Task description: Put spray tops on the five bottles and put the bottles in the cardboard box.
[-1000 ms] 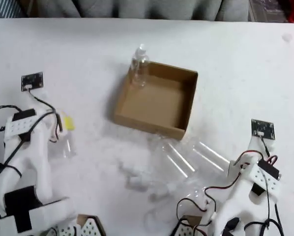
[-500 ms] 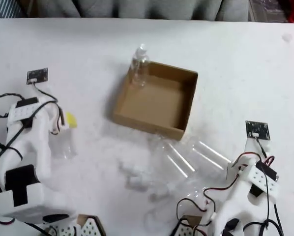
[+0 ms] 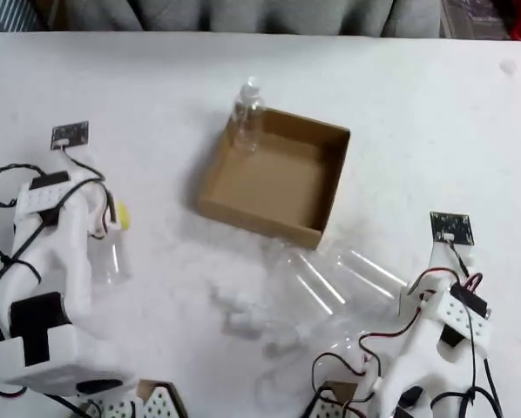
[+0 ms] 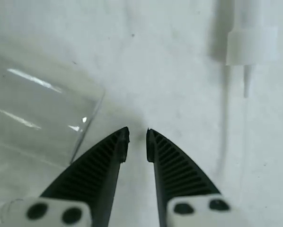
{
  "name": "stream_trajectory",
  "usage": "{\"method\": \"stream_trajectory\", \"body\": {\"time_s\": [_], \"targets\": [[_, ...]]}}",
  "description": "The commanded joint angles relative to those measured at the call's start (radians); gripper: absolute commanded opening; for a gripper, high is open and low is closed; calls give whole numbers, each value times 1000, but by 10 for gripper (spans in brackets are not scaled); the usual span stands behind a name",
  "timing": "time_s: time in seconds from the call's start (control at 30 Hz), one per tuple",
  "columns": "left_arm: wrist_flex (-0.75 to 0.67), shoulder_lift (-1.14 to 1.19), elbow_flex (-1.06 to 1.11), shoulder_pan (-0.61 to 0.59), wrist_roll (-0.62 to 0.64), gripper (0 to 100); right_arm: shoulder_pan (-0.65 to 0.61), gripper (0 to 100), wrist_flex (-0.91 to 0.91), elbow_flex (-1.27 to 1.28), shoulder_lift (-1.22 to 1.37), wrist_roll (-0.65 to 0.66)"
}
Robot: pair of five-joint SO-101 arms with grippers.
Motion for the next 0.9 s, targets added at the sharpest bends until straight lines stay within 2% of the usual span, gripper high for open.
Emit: {"method": "stream_trajectory", "body": {"time_s": [0.0,0.23,0.37,0.43,0.6,0.87], "targets": [[17,-13,-49,24,-84,19,-12,38,-13,-5,-24,11],[61,-16,-51,84,-149,20,-1,39,24,-64,-36,5],[52,-90,2,87,-150,20,81,43,61,-187,-25,9],[12,-162,66,88,-150,20,111,49,74,-249,-24,12],[-92,-325,212,91,-150,20,120,135,163,-358,-8,35],[-110,-383,259,93,-198,20,139,131,90,-514,263,60]]}}
